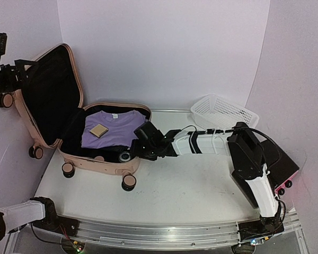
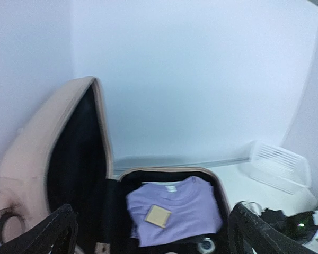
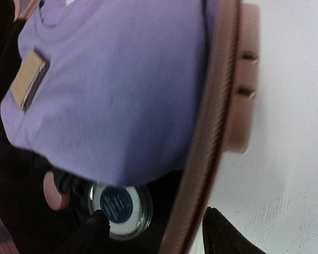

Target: Open, take out, and arrange the luggage

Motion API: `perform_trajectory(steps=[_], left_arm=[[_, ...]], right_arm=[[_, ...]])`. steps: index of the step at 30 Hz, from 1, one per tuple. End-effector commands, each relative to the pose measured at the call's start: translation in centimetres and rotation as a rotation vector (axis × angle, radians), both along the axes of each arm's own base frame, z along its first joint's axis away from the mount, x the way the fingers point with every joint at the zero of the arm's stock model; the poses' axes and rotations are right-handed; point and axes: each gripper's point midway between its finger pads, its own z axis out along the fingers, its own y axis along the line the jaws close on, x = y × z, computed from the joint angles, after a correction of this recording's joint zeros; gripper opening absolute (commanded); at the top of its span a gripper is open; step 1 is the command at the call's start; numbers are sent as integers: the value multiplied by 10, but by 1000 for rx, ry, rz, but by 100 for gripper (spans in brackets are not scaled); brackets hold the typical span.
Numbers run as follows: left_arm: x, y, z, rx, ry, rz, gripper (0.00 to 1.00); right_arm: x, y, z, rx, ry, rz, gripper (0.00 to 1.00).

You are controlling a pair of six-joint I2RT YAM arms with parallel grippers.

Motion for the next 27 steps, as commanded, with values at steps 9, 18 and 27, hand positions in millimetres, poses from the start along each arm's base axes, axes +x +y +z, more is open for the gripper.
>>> perform_trajectory(steps=[9,18,27], left_arm=[[21,-90,-21,-480,104,-564,99],[37,-130,-59,-504,124,-719,100],[63,-220,-160,-392,431,-782,99]], right_arm=[[-55,-103,78,-343,-139,359,96],[-81,-332,115,-861,-83,166,98],[-89,-425,138,-799,66,-45,98]])
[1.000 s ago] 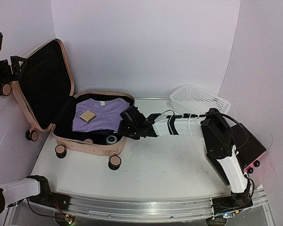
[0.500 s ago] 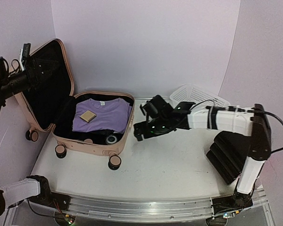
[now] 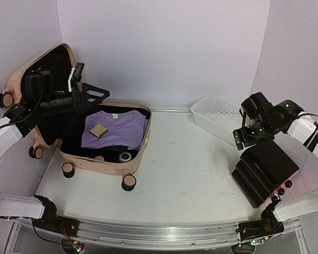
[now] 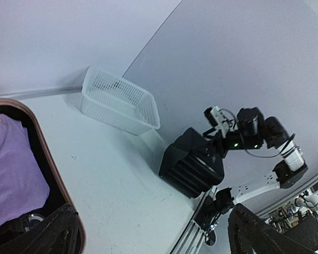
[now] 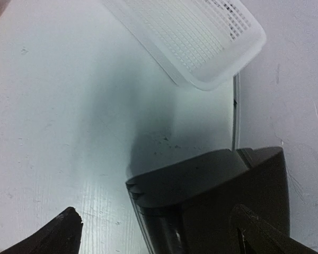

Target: Open, take out, and arrange the luggage

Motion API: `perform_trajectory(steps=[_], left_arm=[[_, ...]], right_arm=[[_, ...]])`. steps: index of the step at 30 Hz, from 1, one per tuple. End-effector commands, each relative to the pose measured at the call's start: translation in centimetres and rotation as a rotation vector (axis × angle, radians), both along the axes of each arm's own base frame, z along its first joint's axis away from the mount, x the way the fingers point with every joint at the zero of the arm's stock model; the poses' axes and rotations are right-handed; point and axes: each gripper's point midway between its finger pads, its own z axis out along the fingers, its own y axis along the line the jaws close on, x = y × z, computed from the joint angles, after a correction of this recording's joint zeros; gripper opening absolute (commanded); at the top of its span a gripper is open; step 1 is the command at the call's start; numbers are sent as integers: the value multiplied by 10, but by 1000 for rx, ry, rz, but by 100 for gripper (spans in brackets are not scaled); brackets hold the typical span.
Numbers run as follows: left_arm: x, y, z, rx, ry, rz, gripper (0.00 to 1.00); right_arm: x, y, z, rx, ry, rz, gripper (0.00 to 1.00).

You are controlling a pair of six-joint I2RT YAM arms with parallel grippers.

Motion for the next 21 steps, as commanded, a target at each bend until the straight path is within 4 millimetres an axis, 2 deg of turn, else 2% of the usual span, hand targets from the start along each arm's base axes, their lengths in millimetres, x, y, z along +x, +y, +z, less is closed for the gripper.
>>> perform_trajectory(steps=[1,3,6,10,17,21], left_arm=[[24,-33,-53,144,70,10,100],[24,-46,-81,238,114,8,99],[20,-55,-115,351,155,14,99],[16,-58,-143,408,209,-7,99],[13,-63,-165,433,265,-35,99],[11,-69,-172,437,288,-59,99]], right_arm=[[-3,-27,-4,-43,97,-76,98],[-1,-39,-2,-44,110,-140,98],[-3,-58,2,-35,120,-224,98],[-12,-83,-4,63,165,-344,98],[-40,-140,-11,249,169,-664,98],[-48,-154,-22,418,199,-801,98]])
